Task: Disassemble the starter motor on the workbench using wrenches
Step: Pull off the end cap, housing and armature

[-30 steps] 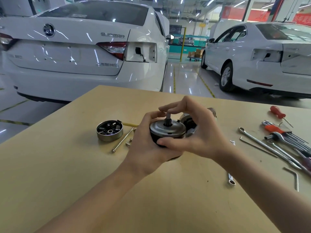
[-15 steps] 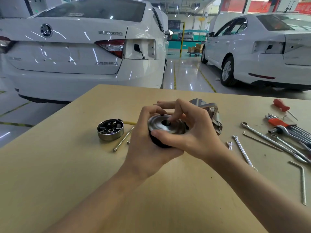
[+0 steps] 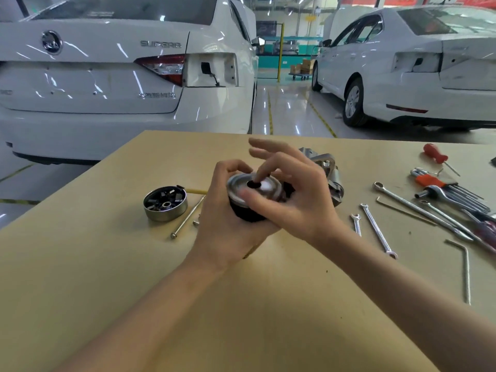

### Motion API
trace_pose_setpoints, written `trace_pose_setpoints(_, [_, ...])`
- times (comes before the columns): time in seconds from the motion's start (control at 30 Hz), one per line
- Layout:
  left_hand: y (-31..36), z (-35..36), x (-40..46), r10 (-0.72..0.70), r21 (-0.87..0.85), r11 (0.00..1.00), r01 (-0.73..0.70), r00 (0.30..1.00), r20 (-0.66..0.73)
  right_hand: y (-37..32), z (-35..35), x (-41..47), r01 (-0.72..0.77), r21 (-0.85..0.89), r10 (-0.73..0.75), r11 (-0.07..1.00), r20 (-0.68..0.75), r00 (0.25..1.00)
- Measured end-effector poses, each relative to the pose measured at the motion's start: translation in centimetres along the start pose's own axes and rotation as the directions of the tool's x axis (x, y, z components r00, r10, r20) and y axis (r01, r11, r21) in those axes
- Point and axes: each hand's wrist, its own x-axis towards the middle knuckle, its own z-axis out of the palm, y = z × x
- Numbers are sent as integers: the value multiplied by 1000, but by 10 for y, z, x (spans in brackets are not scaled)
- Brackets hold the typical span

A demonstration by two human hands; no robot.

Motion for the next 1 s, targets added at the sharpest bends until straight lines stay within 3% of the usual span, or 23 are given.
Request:
trace_pose_setpoints(0.1, [-6, -3, 2, -63, -33, 998, 62, 998, -23, 4, -7, -8, -198, 264, 239, 944, -133, 962])
trace_pose_setpoints(0.2, [-10, -12, 4, -135, -111, 985, 130, 990, -38, 12, -19, -28, -395, 382, 408, 836, 48, 912])
trace_pose_setpoints(0.33, [-12, -18, 5, -178, -190, 968, 166, 983, -43, 12, -13, -46, -420, 147, 368, 895, 288, 884])
trace_pose_setpoints(0.47, [-16, -19, 4, -221, -285, 937, 201, 975, -39, 9, 10, -49, -547, 99, 488, 831, 343, 803])
trace_pose_setpoints(0.7, [-17, -24, 10, -299, -420, 877, 235, 950, -91, 9, 25, -46, -570, 123, 525, 812, 272, 807])
trace_pose_setpoints(0.77, [-13, -26, 14, -297, -435, 874, 216, 946, -127, 10, 25, -47, -586, 118, 545, 801, 261, 797])
trace_pose_setpoints(0.93, [-1, -59, 35, -338, -668, 738, 92, 908, -249, 12, 24, -50, -621, 156, 591, 768, 200, 781])
trace_pose_setpoints(1.0, [-3, -86, 43, -350, -652, 754, 81, 889, -295, 10, 23, -50, -617, 139, 588, 774, 200, 783])
